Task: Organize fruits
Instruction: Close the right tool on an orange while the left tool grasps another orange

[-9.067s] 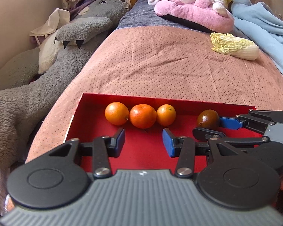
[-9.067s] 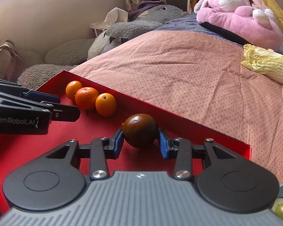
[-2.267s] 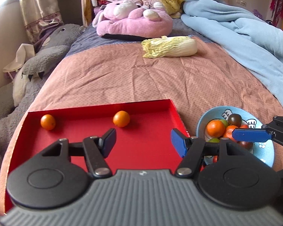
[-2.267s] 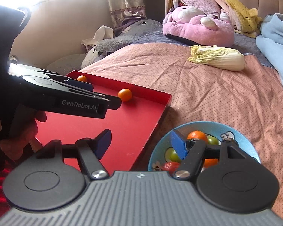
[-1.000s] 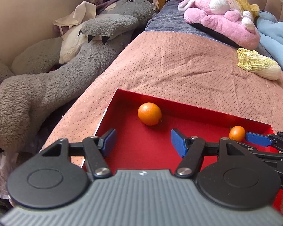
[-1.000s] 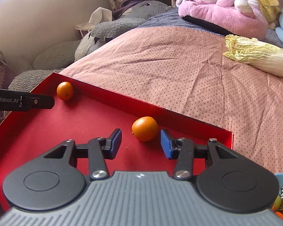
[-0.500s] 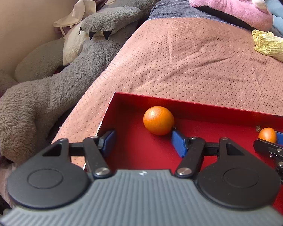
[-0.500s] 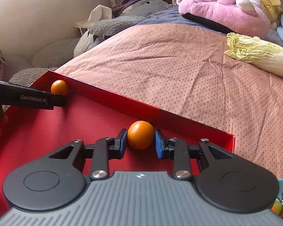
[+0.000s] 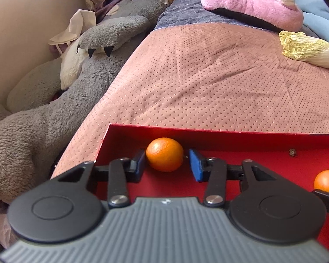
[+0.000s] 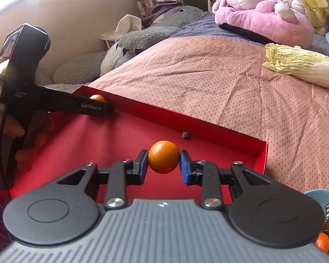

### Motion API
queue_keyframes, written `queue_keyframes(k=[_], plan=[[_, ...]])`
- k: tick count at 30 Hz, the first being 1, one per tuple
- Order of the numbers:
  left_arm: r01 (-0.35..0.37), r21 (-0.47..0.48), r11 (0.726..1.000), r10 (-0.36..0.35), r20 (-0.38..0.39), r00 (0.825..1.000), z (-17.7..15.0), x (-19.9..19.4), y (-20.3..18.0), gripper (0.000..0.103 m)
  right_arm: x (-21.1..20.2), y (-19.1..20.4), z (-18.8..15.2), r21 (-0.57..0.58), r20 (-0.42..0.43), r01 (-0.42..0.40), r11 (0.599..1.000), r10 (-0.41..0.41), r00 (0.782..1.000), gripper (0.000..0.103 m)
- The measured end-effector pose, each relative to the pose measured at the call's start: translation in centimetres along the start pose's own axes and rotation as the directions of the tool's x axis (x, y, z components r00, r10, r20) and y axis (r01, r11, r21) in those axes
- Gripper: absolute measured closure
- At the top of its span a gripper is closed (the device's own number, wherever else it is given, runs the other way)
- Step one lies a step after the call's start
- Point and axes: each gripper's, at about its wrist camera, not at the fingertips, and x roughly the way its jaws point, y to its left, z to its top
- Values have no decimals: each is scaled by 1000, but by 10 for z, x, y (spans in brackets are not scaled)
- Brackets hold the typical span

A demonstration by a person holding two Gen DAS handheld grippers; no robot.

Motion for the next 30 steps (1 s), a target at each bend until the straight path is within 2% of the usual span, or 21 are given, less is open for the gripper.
queue_keyframes(k=[9,14,19,23,30], plan=[[35,-18,999,-35,6,999,-3,-9,4,62,-19,7,-14,-1,-9,-20,1000,20,1000,67],[62,-69,996,-61,14,998,-11,-27,7,62,-35,11,-18,-2,9,-30,1000,30,999,67],[45,-34,998,-44,36,998,-24,-52,-5,62,-57,15,-24,-10,31,-42,999,43,999,67],[30,-78,997,-26,47,999,-35,-74,-12,62,-78,19,-30,-19,52,-58,998,59,997,67],[6,-67,998,1,100,995,-45,-128,-39,62,-130,21,-41,-38,118,-58,998,62,991,67]])
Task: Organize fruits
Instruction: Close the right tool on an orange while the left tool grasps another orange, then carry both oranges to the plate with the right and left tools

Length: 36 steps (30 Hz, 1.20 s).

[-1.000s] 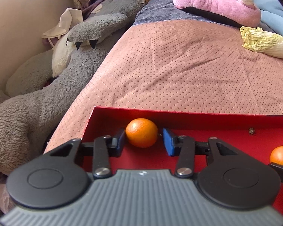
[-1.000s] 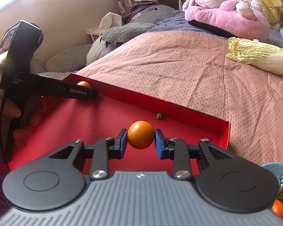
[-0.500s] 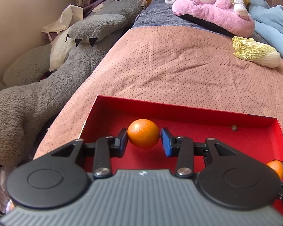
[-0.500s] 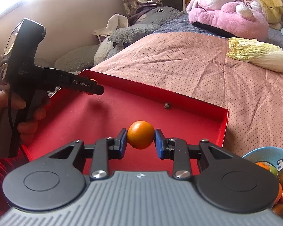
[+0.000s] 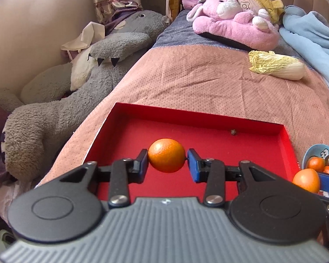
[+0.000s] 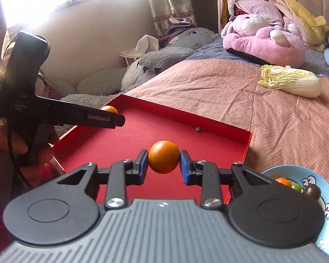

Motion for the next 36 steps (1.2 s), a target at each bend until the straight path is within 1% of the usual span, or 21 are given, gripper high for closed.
queue_keyframes(k=[4,7,10,12,15,19,22,25,27,32,36], plan=[[-14,18,1000,13,65,998,9,-44,-19,62,-42,-4,-2,-6,54,16,1000,-16,998,67],[-11,22,1000,8,109,994,18,-78,-36,62,-74,-12,-6,1,88,40,999,-40,995,67],[8,46,999,-14,146,989,23,-104,-56,62,-101,-22,-9,30,121,64,998,-67,990,67],[25,74,997,-37,159,987,22,-114,-71,62,-117,-31,-14,53,141,79,995,-86,986,67],[36,119,992,-55,162,985,17,-115,-94,62,-140,-47,-22,84,164,105,991,-117,979,67],[75,117,990,-91,138,986,12,-107,-111,62,-160,-68,-31,111,165,143,983,-160,973,67],[84,130,988,-100,121,988,9,-97,-121,62,-172,-86,-37,146,170,176,974,-200,965,67],[77,158,985,-95,114,989,6,-90,-128,62,-180,-97,-44,170,165,202,965,-230,959,67],[96,155,983,-113,107,988,6,-85,-130,62,-180,-101,-49,180,150,213,960,-241,959,67],[121,191,974,-139,84,987,1,-71,-143,62,-169,-106,-60,200,99,232,952,-255,962,67],[167,209,964,-186,72,980,-2,-59,-153,62,-159,-107,-68,203,57,245,948,-261,964,67]])
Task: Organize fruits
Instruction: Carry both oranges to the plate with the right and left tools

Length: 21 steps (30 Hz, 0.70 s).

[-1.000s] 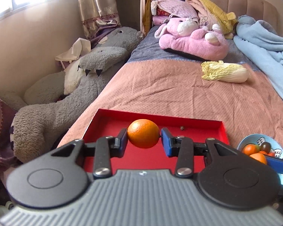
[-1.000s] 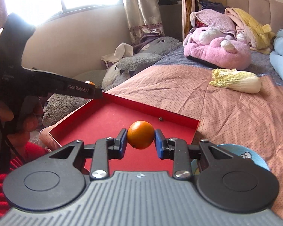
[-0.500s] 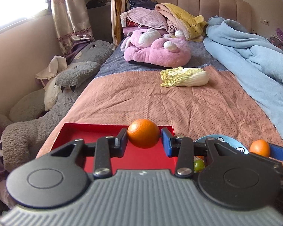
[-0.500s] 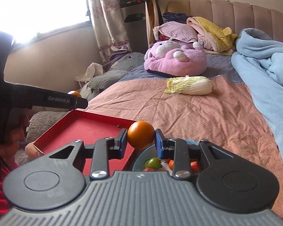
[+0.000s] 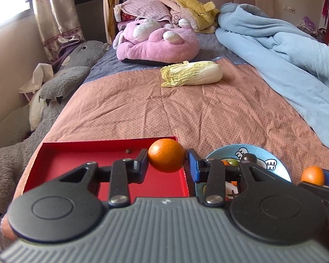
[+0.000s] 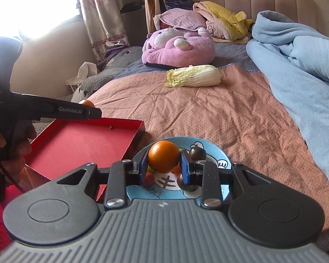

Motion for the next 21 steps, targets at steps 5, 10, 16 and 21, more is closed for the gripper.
queue_keyframes(k=[5,10,16,21], plan=[[50,6,999,-50,-9,999,-7,11,-12,62,10,-2,-8,14,-56,17,1000,-17,998,67],[88,-17,996,-89,-37,995,-13,19,-15,62,18,-2,-13,18,-78,44,999,-43,996,67],[140,15,990,-139,-48,989,-19,25,-35,61,28,-5,-19,14,-111,77,997,-75,991,67],[170,15,985,-169,-61,984,-18,34,-47,61,32,-10,-21,10,-130,97,995,-95,987,67]])
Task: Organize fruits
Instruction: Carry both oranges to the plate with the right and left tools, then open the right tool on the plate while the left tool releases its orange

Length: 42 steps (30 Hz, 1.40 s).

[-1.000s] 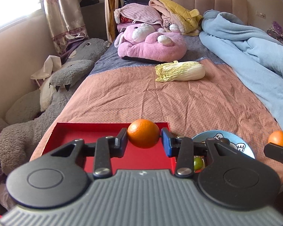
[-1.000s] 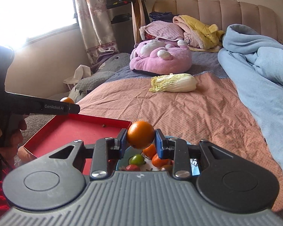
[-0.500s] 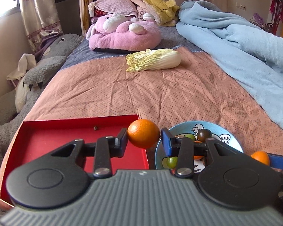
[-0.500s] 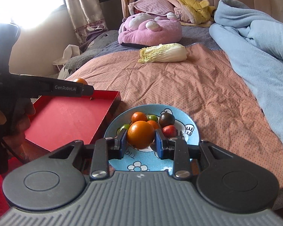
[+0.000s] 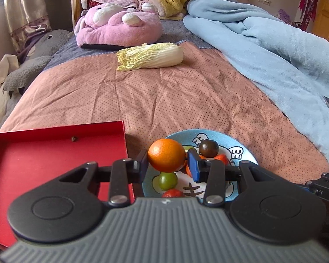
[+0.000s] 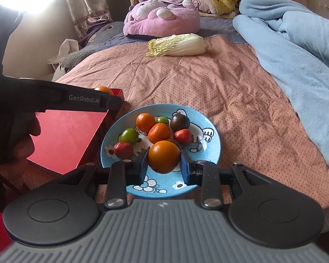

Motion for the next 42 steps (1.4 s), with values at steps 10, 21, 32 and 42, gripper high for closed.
queue_keyframes(k=[10,21,32,42], plan=[[39,46,998,-37,-36,999,-4,16,-22,61,11,-12,-3,14,-30,14,1000,-14,999,67],[38,126,991,-27,-86,996,-14,31,-33,60,53,-4,-7,-7,-80,21,1000,-21,997,65],[-17,177,984,23,-34,999,-12,17,-42,37,21,-2,-3,-48,-21,25,999,-26,999,12],[-84,197,977,73,60,995,-14,-10,-41,18,-18,-18,-13,-19,-47,45,999,-46,998,9]])
